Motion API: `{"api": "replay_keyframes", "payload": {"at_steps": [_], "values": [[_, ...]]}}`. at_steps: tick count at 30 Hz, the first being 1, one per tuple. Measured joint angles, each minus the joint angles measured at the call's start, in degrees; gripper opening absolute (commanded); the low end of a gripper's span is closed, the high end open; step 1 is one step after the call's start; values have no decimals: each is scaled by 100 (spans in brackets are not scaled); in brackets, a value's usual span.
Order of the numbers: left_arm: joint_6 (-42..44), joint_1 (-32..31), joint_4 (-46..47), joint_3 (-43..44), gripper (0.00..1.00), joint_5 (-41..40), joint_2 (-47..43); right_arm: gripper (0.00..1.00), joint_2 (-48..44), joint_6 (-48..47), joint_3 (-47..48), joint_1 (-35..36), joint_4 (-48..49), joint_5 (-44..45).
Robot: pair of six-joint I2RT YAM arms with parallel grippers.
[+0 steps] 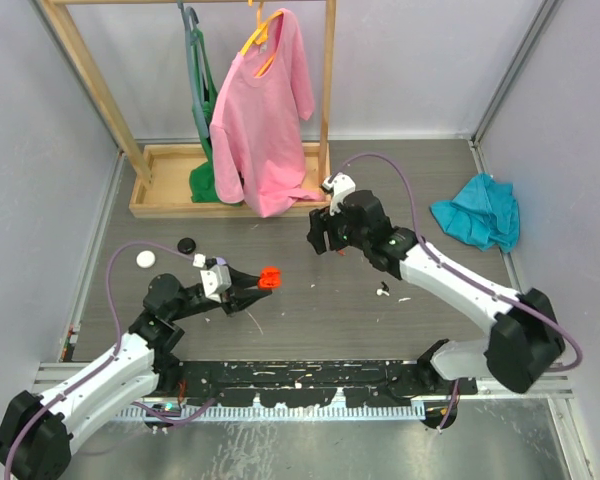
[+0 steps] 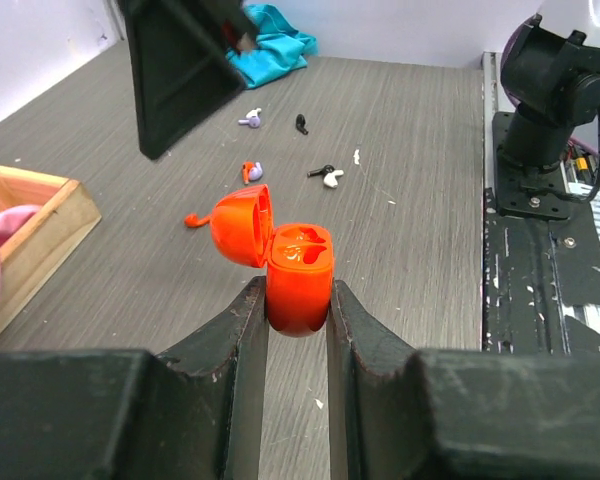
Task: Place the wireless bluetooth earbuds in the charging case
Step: Open the charging case, then pick up the earbud from the center of the board.
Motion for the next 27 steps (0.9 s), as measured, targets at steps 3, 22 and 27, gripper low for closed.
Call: {"api": "replay_keyframes", "payload": {"at_steps": [3,22,27], "values": [[133,-22,48,-7,0,-52,17,71,542,177,13,-225,-256,317],[514,-33,31,-15,0,-407,138,47,2754,501,933,-922,-623,767],[531,-33,11,-15,0,-413,192,45,2959,531,938,-1084,-686,549]]}}
